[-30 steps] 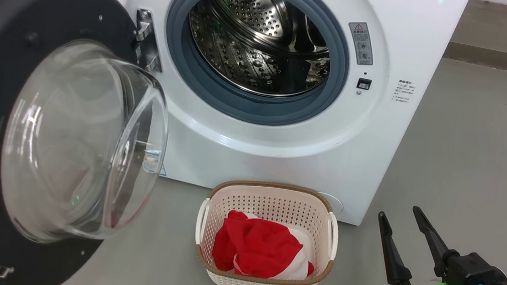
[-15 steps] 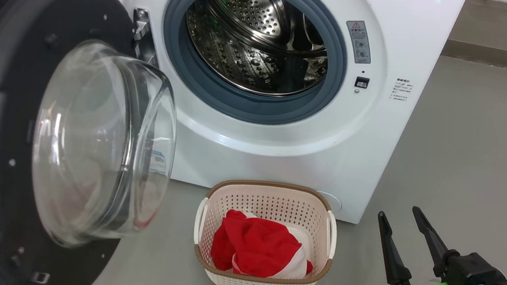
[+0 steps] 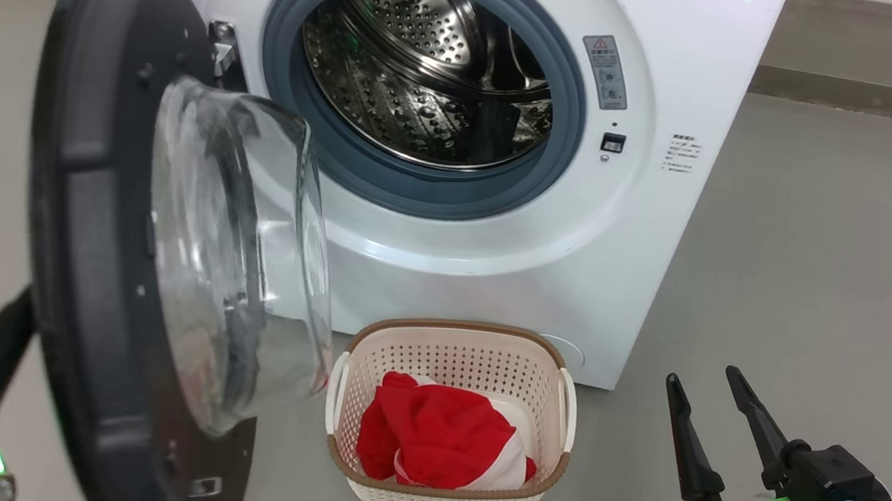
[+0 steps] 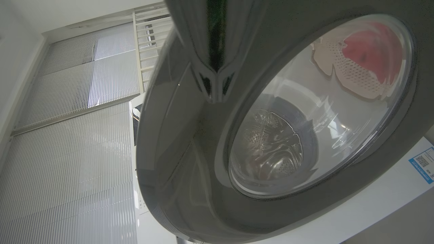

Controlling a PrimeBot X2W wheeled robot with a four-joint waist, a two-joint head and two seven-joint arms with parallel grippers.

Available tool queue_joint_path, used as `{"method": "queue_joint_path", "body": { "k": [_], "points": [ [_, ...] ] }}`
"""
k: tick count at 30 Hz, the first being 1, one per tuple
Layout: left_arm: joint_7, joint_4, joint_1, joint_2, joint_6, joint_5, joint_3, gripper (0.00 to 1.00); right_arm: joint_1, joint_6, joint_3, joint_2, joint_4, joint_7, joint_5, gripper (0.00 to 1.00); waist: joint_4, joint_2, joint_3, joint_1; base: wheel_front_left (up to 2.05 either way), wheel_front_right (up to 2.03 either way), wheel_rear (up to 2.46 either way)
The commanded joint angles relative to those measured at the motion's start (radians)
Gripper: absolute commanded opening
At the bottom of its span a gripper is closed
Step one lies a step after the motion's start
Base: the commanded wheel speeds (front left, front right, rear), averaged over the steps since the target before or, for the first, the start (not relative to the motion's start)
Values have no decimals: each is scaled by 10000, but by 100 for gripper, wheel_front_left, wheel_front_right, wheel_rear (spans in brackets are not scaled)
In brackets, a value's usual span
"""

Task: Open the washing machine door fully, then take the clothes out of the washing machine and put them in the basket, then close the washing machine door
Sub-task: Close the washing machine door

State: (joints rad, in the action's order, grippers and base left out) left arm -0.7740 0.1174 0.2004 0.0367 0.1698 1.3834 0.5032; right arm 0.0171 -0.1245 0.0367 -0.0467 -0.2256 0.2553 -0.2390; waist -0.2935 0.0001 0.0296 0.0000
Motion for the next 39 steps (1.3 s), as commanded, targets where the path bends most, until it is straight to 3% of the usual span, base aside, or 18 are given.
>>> {"method": "queue_joint_path", "body": {
  "k": [1,15,28,31,37,39],
  "points": [
    [-57,383,50,137,60,120,2,0,184,-62,183,-36,233,65,-44,100,49,-1,6,0,0,0,0],
    [992,1280,-696,136,344,905,-1405,0,256,-62,226,-36,203,65,27,100,605,-1,-73,0,0,0,0],
    [1492,1243,-870,136,152,1344,-1972,0,313,-62,245,-36,174,65,175,100,1240,-1,-119,0,0,0,0],
    [1632,1165,-900,136,44,1310,-1981,0,325,-62,211,-39,172,65,192,100,1403,-1,-140,0,0,0,0],
    [2342,1100,-1027,217,-586,426,-2005,0,330,-62,198,-63,174,65,225,100,1630,-1,-155,0,0,0,0],
    [2775,1027,-1118,339,-919,-157,-1973,17,334,-62,219,-62,173,65,235,100,1688,-1,-146,0,0,0,0]
  ]
}}
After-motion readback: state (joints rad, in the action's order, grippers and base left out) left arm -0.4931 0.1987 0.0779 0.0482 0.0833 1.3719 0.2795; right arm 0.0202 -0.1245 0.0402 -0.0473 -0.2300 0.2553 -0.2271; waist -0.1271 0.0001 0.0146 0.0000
